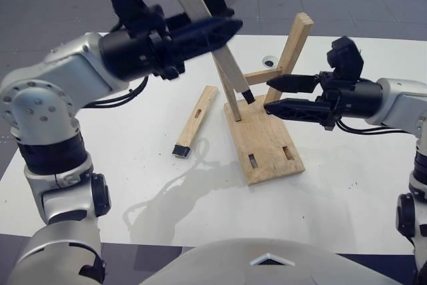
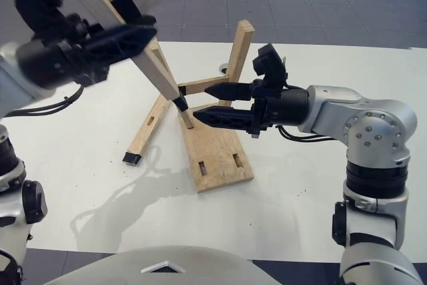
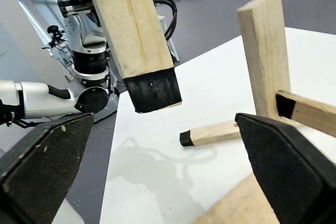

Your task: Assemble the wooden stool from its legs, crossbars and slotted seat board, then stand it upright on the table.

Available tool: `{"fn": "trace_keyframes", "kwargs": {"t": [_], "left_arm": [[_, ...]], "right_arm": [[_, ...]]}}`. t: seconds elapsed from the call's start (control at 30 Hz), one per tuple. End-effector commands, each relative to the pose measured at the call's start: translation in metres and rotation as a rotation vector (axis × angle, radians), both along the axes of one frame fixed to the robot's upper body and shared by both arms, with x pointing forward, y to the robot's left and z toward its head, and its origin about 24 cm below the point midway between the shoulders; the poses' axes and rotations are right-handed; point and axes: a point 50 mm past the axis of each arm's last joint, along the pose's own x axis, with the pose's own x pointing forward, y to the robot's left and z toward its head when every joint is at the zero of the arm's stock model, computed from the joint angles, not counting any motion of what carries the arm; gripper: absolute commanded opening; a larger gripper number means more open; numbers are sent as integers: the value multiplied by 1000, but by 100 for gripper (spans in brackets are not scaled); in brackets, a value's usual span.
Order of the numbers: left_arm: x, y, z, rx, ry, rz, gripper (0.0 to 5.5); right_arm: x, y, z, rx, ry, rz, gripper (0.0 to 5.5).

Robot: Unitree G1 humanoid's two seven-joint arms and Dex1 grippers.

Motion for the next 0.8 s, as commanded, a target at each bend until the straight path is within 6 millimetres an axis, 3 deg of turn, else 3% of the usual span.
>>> {"fn": "trace_keyframes", "kwargs": {"t": [0.03, 0.1, 0.3, 0.53, 0.8], "left_arm": [[-9, -9, -41, 95, 0, 56, 205], [-16, -14, -62, 99, 25, 49, 205], [-28, -25, -95, 71, 62, 70, 205], [-35, -38, -117, 156, -103, 6, 205], [-39, -28, -145, 221, -139, -35, 205]], "right_arm": [[4, -14, -12, -102, -11, -48, 494], [7, -19, -19, -152, -21, -70, 494], [4, -34, -39, -253, 0, -98, 494], [-9, -70, -94, -642, 32, -82, 494], [-1, -69, -108, -717, -37, -168, 494]]}}
